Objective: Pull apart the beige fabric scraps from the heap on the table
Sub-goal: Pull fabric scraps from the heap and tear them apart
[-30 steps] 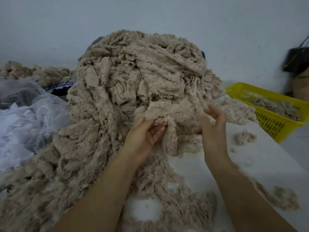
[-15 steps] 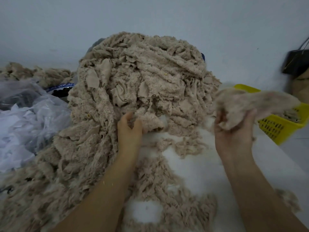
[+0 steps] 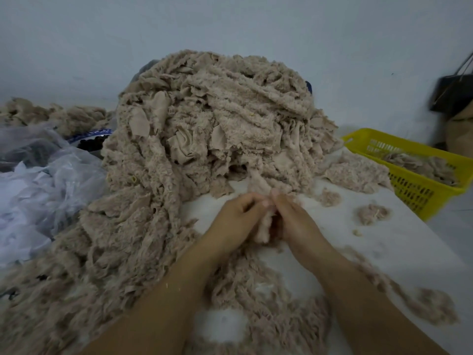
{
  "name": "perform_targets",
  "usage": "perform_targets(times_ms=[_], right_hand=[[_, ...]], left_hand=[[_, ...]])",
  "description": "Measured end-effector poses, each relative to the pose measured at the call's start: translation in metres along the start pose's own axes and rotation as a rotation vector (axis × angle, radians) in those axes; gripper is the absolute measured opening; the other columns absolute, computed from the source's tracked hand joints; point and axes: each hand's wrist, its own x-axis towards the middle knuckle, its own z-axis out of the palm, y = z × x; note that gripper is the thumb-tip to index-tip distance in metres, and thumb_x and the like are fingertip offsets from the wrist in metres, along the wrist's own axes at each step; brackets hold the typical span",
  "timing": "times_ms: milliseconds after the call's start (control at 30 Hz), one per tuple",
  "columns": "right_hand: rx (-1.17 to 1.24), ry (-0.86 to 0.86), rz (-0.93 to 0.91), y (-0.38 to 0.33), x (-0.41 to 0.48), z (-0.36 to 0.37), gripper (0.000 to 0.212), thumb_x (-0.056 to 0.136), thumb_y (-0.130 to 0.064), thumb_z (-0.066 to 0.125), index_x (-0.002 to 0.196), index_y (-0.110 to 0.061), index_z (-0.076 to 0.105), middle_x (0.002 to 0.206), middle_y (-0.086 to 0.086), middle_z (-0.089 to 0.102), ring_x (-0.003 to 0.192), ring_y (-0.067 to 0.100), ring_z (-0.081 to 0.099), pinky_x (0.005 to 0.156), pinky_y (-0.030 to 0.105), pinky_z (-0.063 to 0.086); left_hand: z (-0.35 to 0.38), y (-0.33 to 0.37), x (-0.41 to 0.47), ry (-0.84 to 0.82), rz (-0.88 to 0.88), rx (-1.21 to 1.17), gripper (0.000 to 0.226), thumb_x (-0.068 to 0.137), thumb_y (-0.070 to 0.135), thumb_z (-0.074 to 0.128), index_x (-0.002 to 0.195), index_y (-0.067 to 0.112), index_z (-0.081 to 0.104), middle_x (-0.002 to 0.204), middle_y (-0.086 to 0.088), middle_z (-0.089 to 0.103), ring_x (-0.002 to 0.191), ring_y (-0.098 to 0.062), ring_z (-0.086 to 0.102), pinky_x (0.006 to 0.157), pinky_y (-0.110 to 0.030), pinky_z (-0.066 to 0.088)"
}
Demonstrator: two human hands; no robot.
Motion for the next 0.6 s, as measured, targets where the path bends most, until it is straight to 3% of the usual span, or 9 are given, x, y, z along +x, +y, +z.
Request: perform_targets(times_ms=[67, 133, 200, 267, 367, 467, 533, 600], right_hand=[[0.113, -0.013, 0.059, 0.000, 0.001, -0.005, 0.053, 0.100, -0.044, 0.051, 0.122, 0.003, 0.061, 0.109, 0.014, 0.065, 0.106, 0.024, 0.061, 0.106, 0.045, 0.045], [0.211, -0.001, 0.095, 0.001, 0.002, -0.012, 0.030, 0.098, -0.028, 0.053, 0.100, 0.000, 0.064, 0.092, 0.015, 0.066, 0.088, 0.023, 0.066, 0.082, 0.039, 0.055], [0.308, 0.036, 0.104, 0.000, 0.004, -0.015, 0.019, 0.097, -0.020, 0.050, 0.087, -0.006, 0.058, 0.075, 0.010, 0.063, 0.066, 0.020, 0.065, 0.058, 0.030, 0.054], [0.438, 0.126, 0.071, -0.001, 0.010, -0.019, 0.027, 0.100, -0.018, 0.043, 0.094, -0.002, 0.064, 0.087, 0.010, 0.074, 0.077, 0.023, 0.073, 0.065, 0.033, 0.059], [0.449, 0.228, -0.007, -0.002, 0.017, -0.023, 0.030, 0.104, -0.014, 0.038, 0.106, -0.006, 0.068, 0.103, 0.014, 0.075, 0.091, 0.022, 0.073, 0.082, 0.042, 0.060], [0.442, 0.175, -0.032, 0.004, 0.018, -0.022, 0.032, 0.104, -0.009, 0.038, 0.128, -0.002, 0.059, 0.117, 0.015, 0.070, 0.104, 0.028, 0.068, 0.093, 0.045, 0.056], [0.568, 0.142, -0.040, 0.003, 0.018, -0.022, 0.037, 0.101, -0.003, 0.038, 0.135, 0.003, 0.051, 0.110, 0.011, 0.066, 0.096, 0.029, 0.064, 0.082, 0.037, 0.056], [0.672, 0.136, -0.044, -0.001, 0.017, -0.021, 0.029, 0.098, 0.000, 0.036, 0.115, -0.001, 0.059, 0.087, 0.006, 0.058, 0.073, 0.017, 0.057, 0.061, 0.026, 0.049]], left_hand=[[0.005, 0.008, -0.006, -0.166, -0.016, -0.098, 0.017, 0.098, 0.026, 0.063, 0.088, 0.026, 0.076, 0.066, 0.007, 0.063, 0.052, -0.003, 0.051, 0.051, -0.014, 0.041], [0.003, 0.012, -0.008, -0.249, -0.028, -0.104, 0.016, 0.096, 0.031, 0.066, 0.086, 0.025, 0.077, 0.062, 0.009, 0.060, 0.050, -0.004, 0.046, 0.051, -0.015, 0.037], [-0.001, 0.012, -0.009, -0.323, -0.035, 0.052, 0.025, 0.093, 0.041, 0.067, 0.079, 0.022, 0.076, 0.064, 0.001, 0.062, 0.057, -0.010, 0.050, 0.059, -0.022, 0.040], [0.001, 0.008, -0.011, -0.378, -0.018, 0.293, 0.040, 0.091, 0.047, 0.067, 0.068, 0.015, 0.067, 0.066, -0.007, 0.058, 0.060, -0.013, 0.049, 0.062, -0.027, 0.040], [-0.001, 0.002, -0.008, -0.176, 0.038, 0.344, 0.052, 0.094, 0.039, 0.067, 0.051, 0.016, 0.049, 0.059, 0.008, 0.044, 0.052, -0.008, 0.043, 0.058, -0.027, 0.040], [-0.020, 0.001, 0.001, 0.077, 0.080, 0.516, 0.060, 0.097, 0.044, 0.058, 0.047, 0.014, 0.043, 0.055, 0.006, 0.041, 0.050, -0.017, 0.043, 0.067, -0.039, 0.049], [-0.029, 0.001, 0.002, 0.152, 0.054, 0.660, 0.064, 0.098, 0.049, 0.050, 0.046, 0.013, 0.050, 0.057, 0.000, 0.053, 0.052, -0.023, 0.051, 0.067, -0.044, 0.053], [-0.030, 0.002, 0.002, 0.206, 0.046, 0.679, 0.066, 0.100, 0.047, 0.048, 0.043, 0.014, 0.043, 0.050, -0.005, 0.049, 0.048, -0.024, 0.049, 0.063, -0.042, 0.052]])
